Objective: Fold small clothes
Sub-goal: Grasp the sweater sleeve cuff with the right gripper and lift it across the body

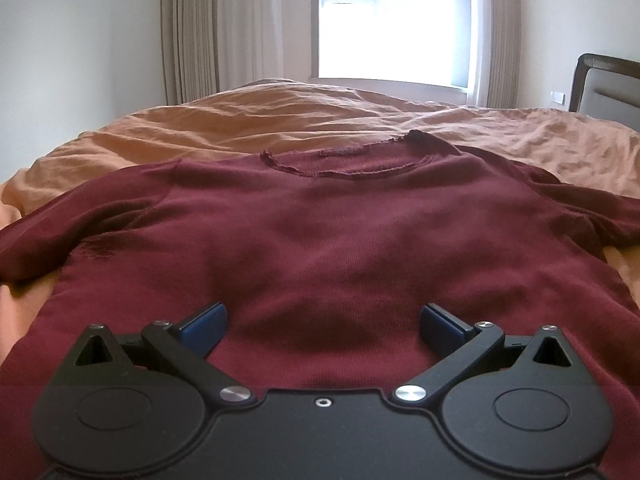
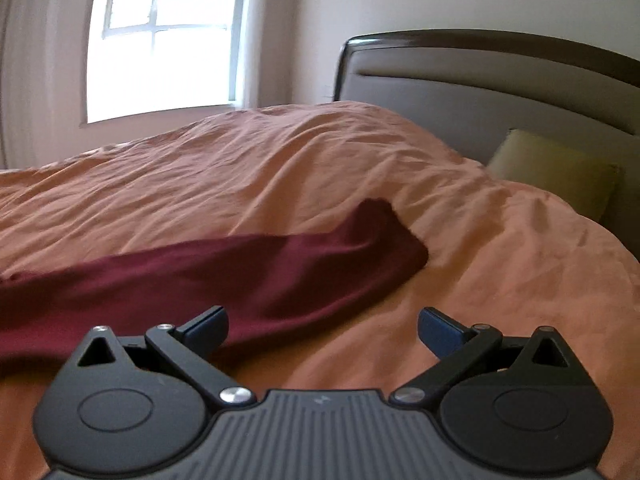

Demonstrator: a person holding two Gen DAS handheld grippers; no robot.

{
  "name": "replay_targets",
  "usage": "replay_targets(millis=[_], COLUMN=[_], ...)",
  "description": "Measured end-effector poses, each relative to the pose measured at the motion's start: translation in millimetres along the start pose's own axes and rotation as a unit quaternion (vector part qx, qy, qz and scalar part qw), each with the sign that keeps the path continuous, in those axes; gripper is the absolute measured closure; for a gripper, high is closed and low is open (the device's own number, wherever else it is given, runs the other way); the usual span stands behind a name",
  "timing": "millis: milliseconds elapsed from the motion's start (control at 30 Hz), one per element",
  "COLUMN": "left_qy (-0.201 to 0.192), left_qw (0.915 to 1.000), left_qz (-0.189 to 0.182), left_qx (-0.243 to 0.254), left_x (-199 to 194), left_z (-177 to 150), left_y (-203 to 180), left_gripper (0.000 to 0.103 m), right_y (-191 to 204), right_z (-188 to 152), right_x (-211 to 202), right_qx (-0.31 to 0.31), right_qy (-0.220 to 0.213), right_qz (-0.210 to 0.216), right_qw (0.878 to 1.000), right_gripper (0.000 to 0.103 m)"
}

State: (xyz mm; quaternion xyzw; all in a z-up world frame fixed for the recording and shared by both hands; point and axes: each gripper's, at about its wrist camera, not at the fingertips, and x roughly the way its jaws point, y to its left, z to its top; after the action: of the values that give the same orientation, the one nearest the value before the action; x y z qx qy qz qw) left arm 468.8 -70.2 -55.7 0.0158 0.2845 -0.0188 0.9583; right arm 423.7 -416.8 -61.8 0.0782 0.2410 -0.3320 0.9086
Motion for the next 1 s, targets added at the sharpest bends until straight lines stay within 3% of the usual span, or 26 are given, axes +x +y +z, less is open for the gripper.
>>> replay_targets(millis=[233,533,633,767,833,1000], left_qy=[0.001,0.001,0.002,0.002,0.002,0.002], left_qw=[0.9999,0.9998,0.9998,0.9998,0.9998,0.9998], left_qz=[0.006,0.012,0.012,0.012,0.012,0.012], left_qx=[0.009,0.017,0.017,0.017,0.017,0.017], left_x=[1,2,2,2,2,2], left_z=[-1,-2,-2,-2,-2,-2], left_y=[-3,-6,-6,-6,-6,-6], left_gripper=[0.000,0.000,0.000,0.000,0.000,0.000], right_y=[-8,-23,-26,-30,-35,-56], right_z=[-1,-7,-4,-2,0,1], right_x=[16,35,41,44,39,8], right_qx=[0.045,0.106,0.119,0.136,0.152,0.199], right_qy=[-0.010,-0.003,0.000,0.007,0.010,0.017], right_qz=[0.005,0.030,0.042,0.059,0.073,0.086], right_qw=[0.999,0.994,0.992,0.989,0.986,0.976], right_gripper=[0.002,0.021,0.043,0.087,0.093,0.094])
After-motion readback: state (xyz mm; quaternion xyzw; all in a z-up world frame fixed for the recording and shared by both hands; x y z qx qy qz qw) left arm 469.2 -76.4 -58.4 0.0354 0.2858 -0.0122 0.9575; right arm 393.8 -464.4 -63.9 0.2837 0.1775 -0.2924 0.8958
